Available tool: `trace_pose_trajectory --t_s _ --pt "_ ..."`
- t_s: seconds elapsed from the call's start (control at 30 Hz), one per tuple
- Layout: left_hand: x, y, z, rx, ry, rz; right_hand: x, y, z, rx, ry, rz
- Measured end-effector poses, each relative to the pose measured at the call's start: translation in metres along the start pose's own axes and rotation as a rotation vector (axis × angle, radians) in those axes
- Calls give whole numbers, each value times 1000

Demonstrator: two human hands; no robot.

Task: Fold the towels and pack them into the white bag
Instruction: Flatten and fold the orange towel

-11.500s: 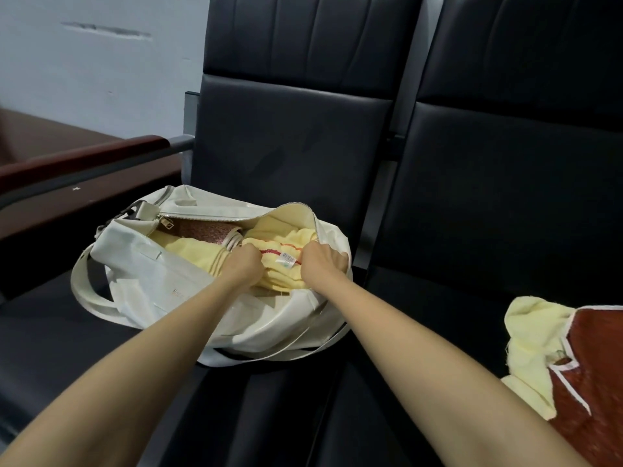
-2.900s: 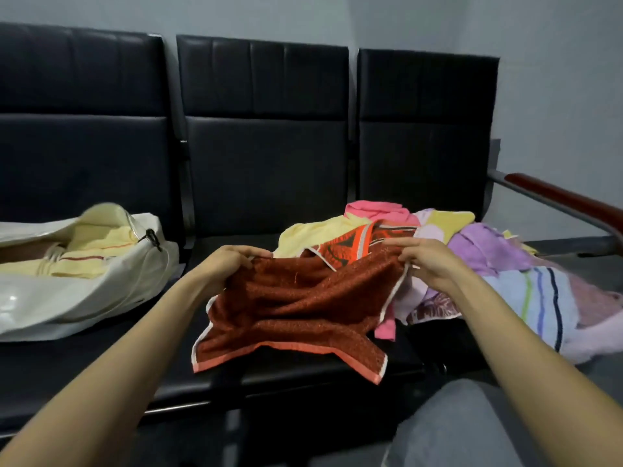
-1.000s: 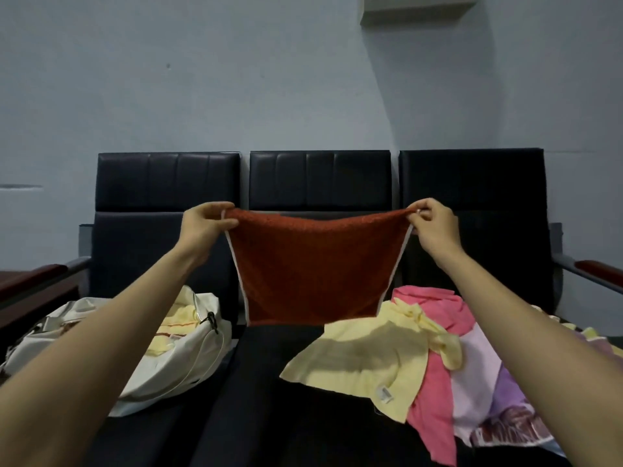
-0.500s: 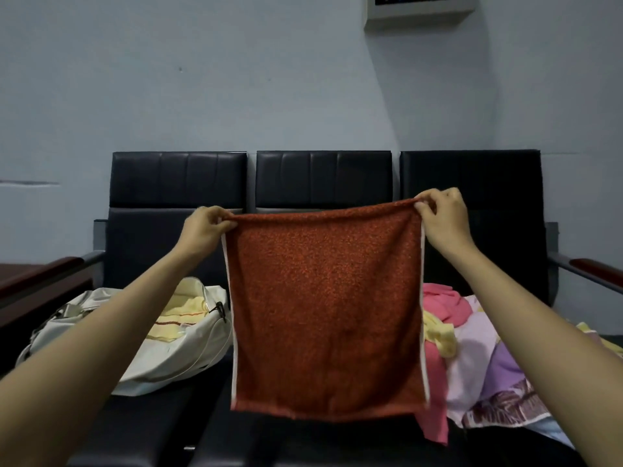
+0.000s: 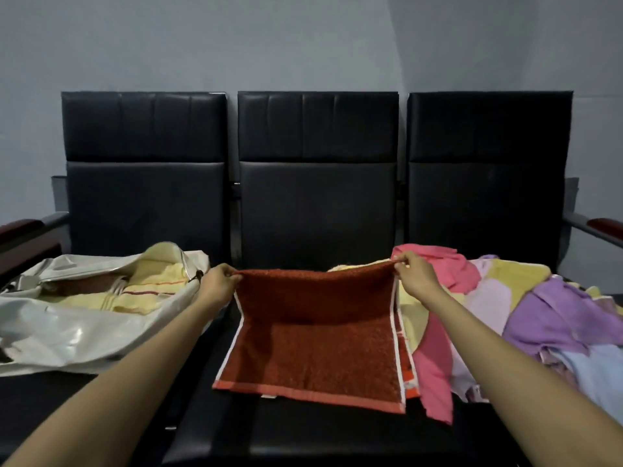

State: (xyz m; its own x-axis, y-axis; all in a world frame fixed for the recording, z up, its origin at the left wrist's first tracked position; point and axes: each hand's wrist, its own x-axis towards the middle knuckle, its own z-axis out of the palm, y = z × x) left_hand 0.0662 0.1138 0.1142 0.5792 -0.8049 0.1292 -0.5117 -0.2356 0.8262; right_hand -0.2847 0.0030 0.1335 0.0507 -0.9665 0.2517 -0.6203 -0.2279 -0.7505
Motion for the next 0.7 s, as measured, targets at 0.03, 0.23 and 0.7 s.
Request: trace_pose_trajectory --t_s 0.03,0.23,0.7 --pt "-1 -10 5 -6 -15 -18 -4 7 5 -6 -14 -1" --pt "-7 -33 10 -97 -88 -32 -14 31 14 48 -34 61" --pt "-26 41 -58 13 112 242 -11 -44 -48 657 -81 112"
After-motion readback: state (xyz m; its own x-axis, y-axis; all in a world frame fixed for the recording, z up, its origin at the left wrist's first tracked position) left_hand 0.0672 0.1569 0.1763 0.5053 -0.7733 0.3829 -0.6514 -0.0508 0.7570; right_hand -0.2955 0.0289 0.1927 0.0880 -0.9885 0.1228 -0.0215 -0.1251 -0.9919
